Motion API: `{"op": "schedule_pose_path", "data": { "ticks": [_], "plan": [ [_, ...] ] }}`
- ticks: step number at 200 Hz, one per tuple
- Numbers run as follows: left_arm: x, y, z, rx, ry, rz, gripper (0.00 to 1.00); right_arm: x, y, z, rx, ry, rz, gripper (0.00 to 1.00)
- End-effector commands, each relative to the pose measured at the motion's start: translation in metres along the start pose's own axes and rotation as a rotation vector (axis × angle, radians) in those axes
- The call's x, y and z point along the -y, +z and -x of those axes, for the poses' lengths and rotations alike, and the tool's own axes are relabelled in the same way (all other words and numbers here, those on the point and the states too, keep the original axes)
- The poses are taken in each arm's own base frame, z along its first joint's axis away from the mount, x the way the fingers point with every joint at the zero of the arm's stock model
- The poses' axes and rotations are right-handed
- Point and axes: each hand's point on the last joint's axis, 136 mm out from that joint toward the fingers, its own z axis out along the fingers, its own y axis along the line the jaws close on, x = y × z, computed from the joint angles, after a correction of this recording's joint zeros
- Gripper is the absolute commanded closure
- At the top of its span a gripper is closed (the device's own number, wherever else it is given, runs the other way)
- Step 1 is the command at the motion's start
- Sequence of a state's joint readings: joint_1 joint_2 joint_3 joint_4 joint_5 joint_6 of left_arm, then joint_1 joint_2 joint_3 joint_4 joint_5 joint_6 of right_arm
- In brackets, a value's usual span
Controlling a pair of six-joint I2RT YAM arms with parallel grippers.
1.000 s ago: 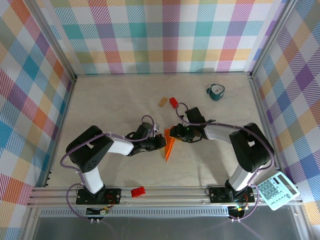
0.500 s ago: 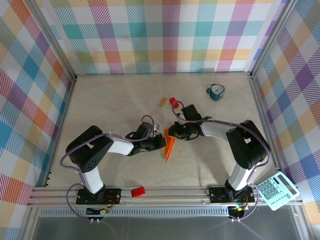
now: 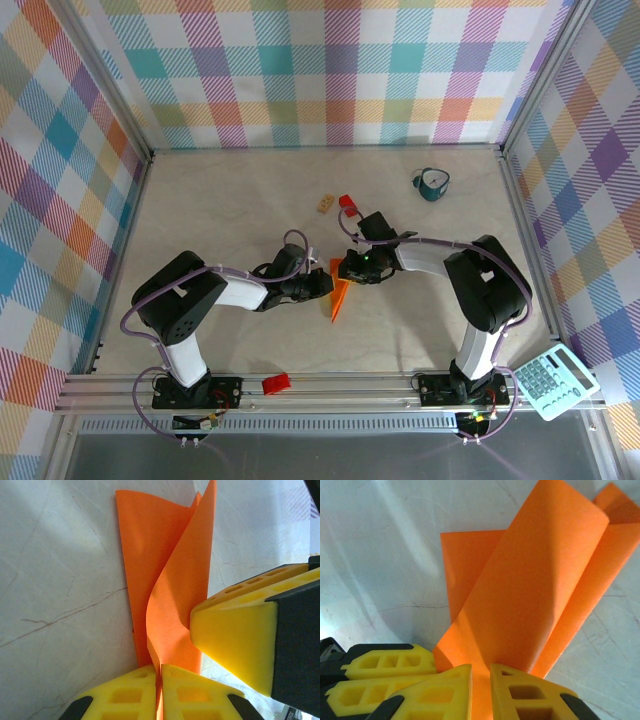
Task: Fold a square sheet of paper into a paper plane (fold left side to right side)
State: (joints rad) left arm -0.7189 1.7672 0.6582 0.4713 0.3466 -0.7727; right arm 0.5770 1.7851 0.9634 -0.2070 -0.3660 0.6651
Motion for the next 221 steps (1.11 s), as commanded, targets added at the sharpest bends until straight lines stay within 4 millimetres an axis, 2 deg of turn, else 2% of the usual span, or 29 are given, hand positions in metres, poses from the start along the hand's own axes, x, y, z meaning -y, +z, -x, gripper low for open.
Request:
{"op": "schedule_pose_path", "data": {
  "ticks": [1, 166, 221],
  "plan": [
    [-0.038, 0.008, -0.046, -0.151, -0.053, 0.127, 0.90, 0.002, -0.002, -0.001, 0.000, -0.014, -0.029, 0.83],
    [-0.041, 0.012, -0.048, -0.166, -0.064, 0.128, 0.89, 0.021, 0.004, -0.015, -0.024, 0.019, -0.073, 0.84],
    [-0.040, 0.012, -0.048, -0.163, -0.063, 0.124, 0.90, 0.034, 0.013, -0.025, -0.061, 0.035, -0.100, 0.86]
  ]
}}
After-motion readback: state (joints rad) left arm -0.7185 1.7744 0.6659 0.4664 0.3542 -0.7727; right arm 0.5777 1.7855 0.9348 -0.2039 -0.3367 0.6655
